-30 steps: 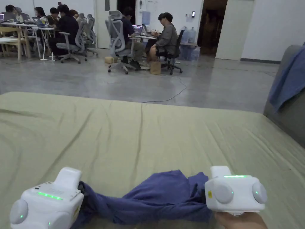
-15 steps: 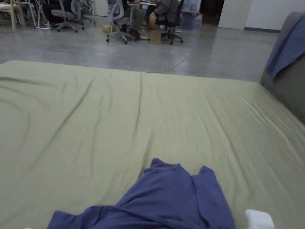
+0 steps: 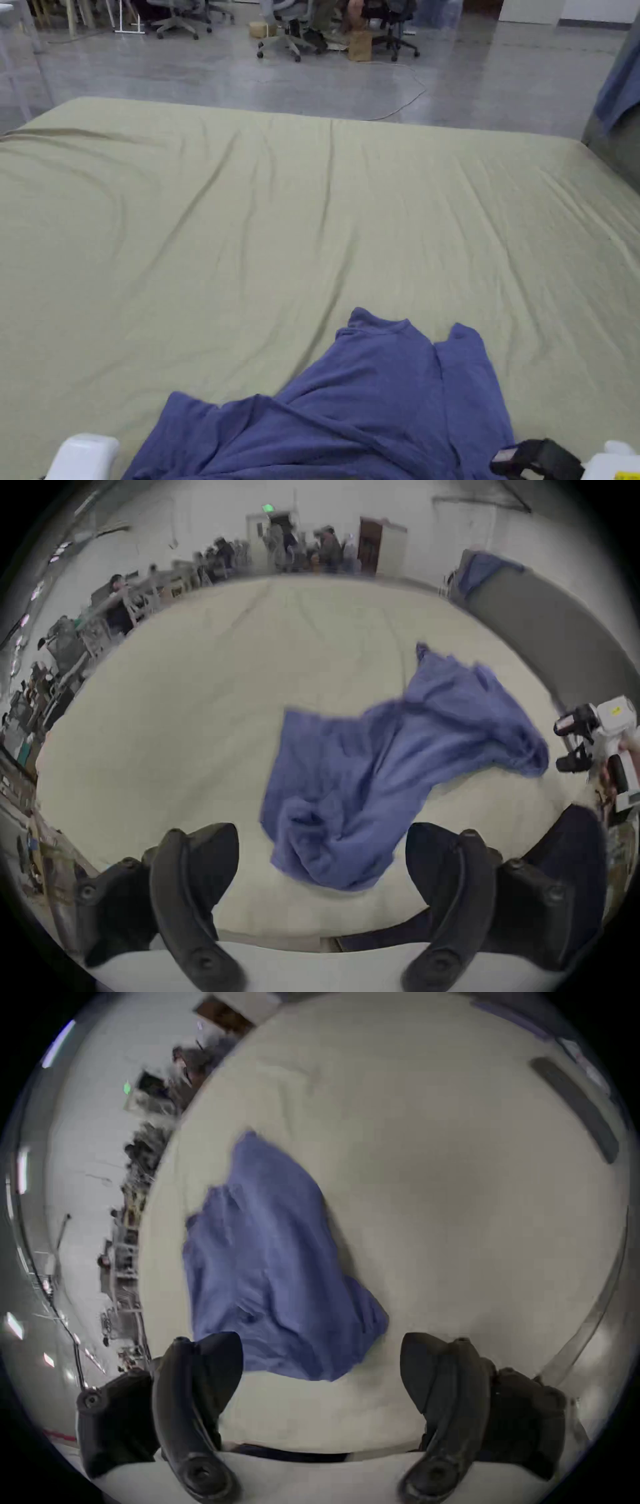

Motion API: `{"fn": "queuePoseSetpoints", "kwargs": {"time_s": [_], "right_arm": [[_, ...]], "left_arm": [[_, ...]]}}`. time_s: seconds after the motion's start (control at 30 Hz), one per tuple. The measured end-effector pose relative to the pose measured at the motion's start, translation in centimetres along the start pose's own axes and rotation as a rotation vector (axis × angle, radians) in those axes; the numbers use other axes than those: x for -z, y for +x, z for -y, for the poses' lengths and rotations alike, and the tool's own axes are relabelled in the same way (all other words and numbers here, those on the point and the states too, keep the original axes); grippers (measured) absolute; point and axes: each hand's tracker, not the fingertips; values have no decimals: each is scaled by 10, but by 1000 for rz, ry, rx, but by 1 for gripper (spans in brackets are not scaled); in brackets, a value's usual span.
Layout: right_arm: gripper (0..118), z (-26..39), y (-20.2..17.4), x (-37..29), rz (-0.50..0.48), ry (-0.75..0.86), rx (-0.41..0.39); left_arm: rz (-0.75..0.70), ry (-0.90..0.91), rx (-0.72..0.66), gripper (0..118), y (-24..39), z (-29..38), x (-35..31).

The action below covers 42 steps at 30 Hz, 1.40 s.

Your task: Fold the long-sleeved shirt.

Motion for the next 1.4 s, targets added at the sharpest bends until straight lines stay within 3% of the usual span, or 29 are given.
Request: {"fn": "queuePoseSetpoints", "kwargs": {"time_s": [0.13,0.17,0.2,0.23,0.3,0.4,0.47,0.5,0.57,0.6,0.63,0.73,0.77,0.83,0.87,0.9,0.93,0.97,1.0,1.03,1.07,1.1,1.13,1.2,1.23,1.37,1.4], "right_arm": [[93,20,-24,-54,24,139,-251],[89,32,-32,-64,44,160,-328],[75,43,-35,-69,63,162,-403],[32,54,-37,-73,70,170,-468],[7,78,-38,-77,61,207,-547],[0,99,-37,-75,44,152,-575],[0,100,-35,-67,0,116,-587],[0,101,-36,-65,-1,113,-589],[0,100,-41,-58,9,106,-601],[0,99,-42,-56,11,107,-604],[0,98,-44,-55,17,113,-604],[0,90,-45,-48,40,114,-577],[0,87,-45,-45,56,111,-569],[0,80,-42,-39,111,105,-556],[0,75,-41,-37,150,101,-549],[0,71,-41,-36,166,103,-546],[0,65,-42,-34,174,106,-546],[0,58,-40,-32,178,109,-545],[0,51,-41,-28,182,110,-544],[6,41,-43,-23,180,112,-541],[37,26,-45,-15,164,118,-530],[83,14,-45,-7,161,114,-523],[118,-3,-48,7,174,98,-511],[115,-28,-50,35,270,23,-505],[115,-40,-47,58,271,2,-430],[113,-64,-42,118,390,-93,-407],[100,-65,-42,123,396,-119,-416]], "left_arm": [[-99,66,7,103,1,-6,-44],[-119,43,-18,96,2,-5,-49],[-147,-26,-38,68,3,-4,-50],[-154,-67,-62,0,3,1,-51],[-49,-49,-123,0,4,10,-52],[46,-76,-109,0,6,5,-41],[-27,-25,-63,0,8,-13,-25],[-48,-8,-46,9,8,-24,-15],[-53,-4,-30,99,5,-52,24],[-54,-25,-29,118,3,-64,46],[-40,6,-24,117,3,-75,68],[-117,-160,-30,116,5,-88,141],[-109,-221,-6,111,7,-87,161],[-95,-277,114,84,17,-74,193],[-94,-263,190,84,24,-67,191],[-149,-178,238,66,31,-69,179],[-94,-172,290,3,36,-74,168],[0,-166,286,2,42,-76,159],[-18,-143,274,2,46,-75,144],[-38,-165,278,2,47,-77,136],[4,-186,256,3,44,-83,130],[36,-174,200,3,38,-89,122],[69,-145,112,2,32,-97,111],[78,-112,40,2,20,-109,95],[60,-76,22,2,14,-114,86],[49,9,-46,3,-1,-128,48],[53,21,-62,3,1,-130,41]]}}
